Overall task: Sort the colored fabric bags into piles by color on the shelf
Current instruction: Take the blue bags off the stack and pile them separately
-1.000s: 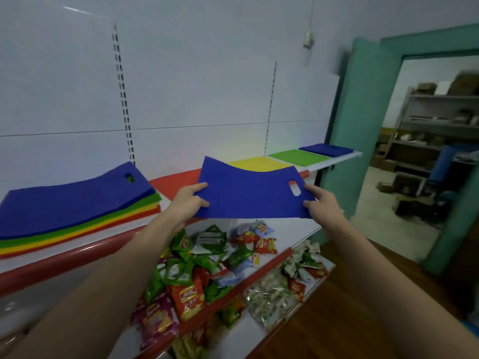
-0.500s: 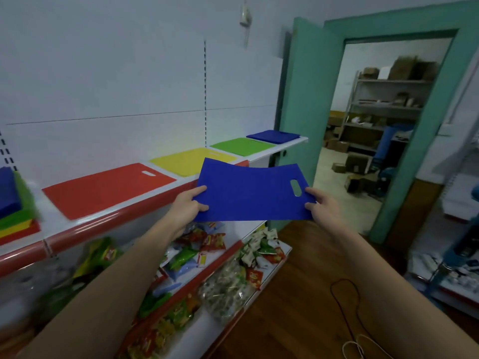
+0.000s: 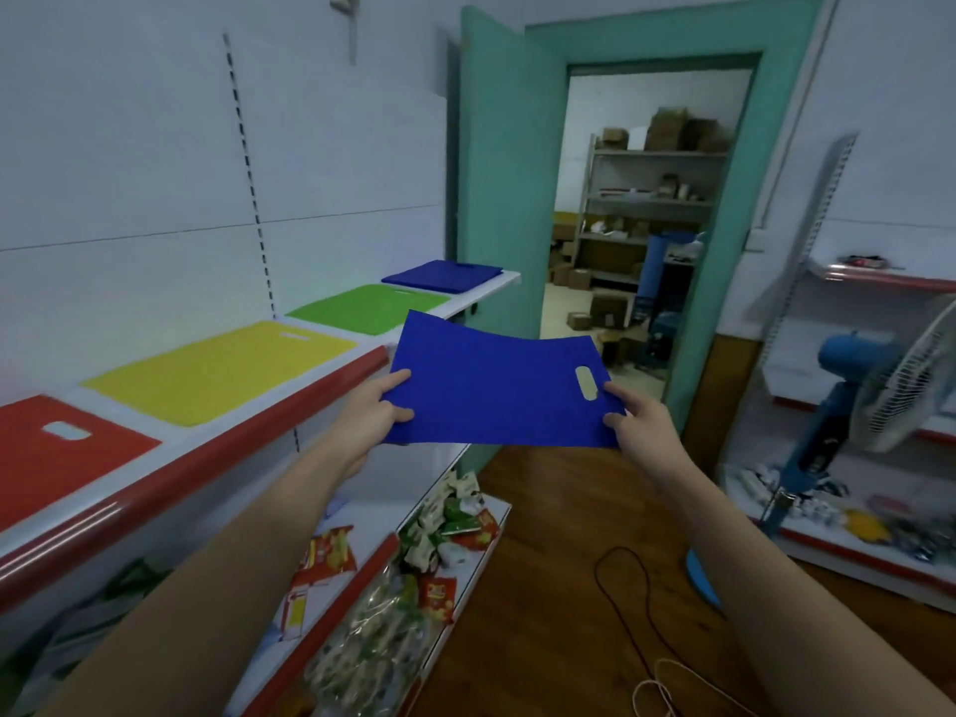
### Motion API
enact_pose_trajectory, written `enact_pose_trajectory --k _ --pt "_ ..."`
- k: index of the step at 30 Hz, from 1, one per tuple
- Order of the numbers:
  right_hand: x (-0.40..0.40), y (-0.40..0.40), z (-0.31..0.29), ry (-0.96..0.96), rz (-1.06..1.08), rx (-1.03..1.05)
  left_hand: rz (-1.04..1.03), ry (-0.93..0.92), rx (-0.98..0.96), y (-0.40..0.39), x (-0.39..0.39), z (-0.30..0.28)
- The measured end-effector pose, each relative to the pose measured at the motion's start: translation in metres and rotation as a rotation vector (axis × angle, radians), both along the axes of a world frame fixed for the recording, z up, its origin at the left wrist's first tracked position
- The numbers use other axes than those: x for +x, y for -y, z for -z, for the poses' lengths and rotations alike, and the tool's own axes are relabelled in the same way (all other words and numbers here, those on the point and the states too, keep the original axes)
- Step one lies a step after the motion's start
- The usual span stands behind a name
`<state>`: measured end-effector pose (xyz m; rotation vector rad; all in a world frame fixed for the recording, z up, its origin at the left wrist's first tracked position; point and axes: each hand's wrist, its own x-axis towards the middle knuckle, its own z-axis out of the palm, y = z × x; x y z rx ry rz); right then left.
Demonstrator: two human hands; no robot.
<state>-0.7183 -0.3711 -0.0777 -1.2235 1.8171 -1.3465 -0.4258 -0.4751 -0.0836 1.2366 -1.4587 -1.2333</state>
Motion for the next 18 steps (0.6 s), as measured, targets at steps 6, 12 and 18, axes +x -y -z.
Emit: enact_pose_trajectory --k 6,12,18 --pt "-0.039 0.055 0.002 0.033 0.093 -0.013 0.092 -0.024 0.031 0.079 -0.046 0.01" --pt "-0.091 0.109 0.017 0.051 0.11 0.0 0.134 -0.063 0.071 0.146 -0.097 0.017" --pt "-0.148 0.173 0.016 0.068 0.093 -0.002 0.118 -0.091 0.069 0.205 -0.158 0.019"
